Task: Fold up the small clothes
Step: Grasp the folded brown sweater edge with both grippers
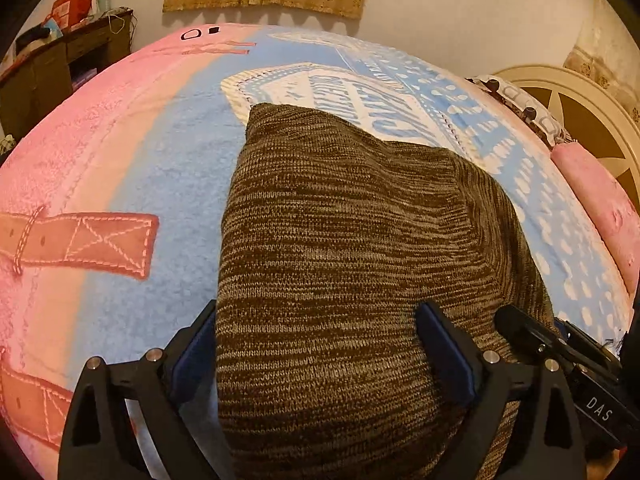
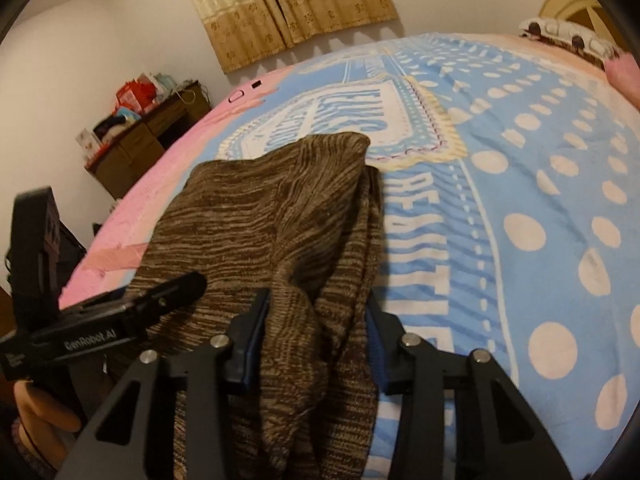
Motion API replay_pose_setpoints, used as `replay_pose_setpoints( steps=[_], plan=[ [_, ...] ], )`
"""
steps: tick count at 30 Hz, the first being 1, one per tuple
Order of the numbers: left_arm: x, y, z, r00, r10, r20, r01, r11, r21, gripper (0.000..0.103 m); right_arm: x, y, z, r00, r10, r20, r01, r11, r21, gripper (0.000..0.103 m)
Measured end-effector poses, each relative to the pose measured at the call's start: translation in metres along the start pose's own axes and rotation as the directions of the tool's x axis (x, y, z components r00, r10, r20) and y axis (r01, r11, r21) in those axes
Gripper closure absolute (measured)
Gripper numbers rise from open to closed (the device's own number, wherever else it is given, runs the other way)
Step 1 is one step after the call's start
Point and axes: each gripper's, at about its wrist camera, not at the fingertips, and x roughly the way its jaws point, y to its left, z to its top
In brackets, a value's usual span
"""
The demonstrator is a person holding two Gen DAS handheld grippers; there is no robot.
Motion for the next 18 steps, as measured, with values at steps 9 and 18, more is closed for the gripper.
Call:
replay_pose_setpoints(
  steps=[9,18],
  plan=[
    [-0.005,-0.007,-0.002,0.999,0.023,0.032,-0.024,1.0,0.014,0.028,0.004,0.005,0.003,0.999,-0.031,0.004,0.032,0.999,-0.024,0.059],
    [-0.007,-0.015,-0.002,0.995,0.06,0.079,-0.063,0.997,0.038,0.048,0.004,0.016,0.001,0.998,-0.059,0.017,0.06,0.996,-0.07,0.071]
  ],
)
